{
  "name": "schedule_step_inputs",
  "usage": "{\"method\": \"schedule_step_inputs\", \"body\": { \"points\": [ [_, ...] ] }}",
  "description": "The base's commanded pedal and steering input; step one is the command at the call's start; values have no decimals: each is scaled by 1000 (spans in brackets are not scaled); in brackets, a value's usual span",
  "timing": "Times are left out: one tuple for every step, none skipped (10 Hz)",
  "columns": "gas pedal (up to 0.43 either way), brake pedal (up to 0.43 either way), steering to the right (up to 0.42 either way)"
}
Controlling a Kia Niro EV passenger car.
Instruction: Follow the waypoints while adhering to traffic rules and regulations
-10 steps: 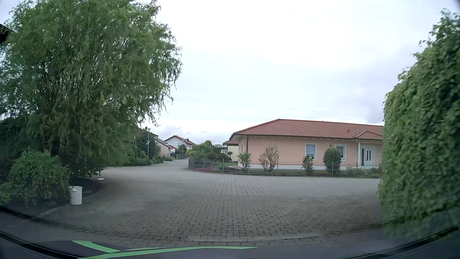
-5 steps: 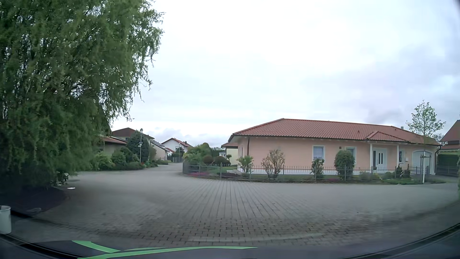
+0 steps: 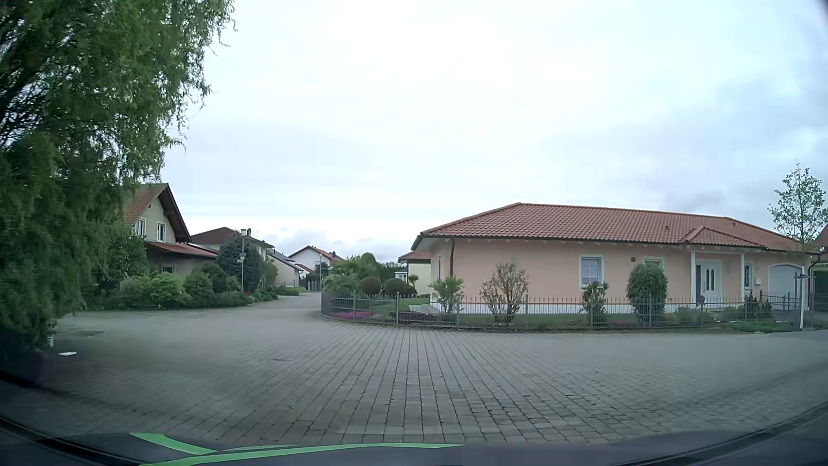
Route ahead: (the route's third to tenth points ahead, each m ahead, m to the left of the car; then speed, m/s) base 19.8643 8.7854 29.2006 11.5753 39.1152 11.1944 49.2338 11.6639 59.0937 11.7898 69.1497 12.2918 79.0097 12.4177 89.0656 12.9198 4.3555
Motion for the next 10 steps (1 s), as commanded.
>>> {"method": "schedule_step_inputs", "body": {
  "points": [
    [0,207,-24],
    [0,207,-36],
    [0,104,-48],
    [0,0,-59],
    [0,0,-78],
    [0,0,-97],
    [0,0,-115],
    [47,0,-127],
    [79,0,-143],
    [98,0,-158]
  ]
}}
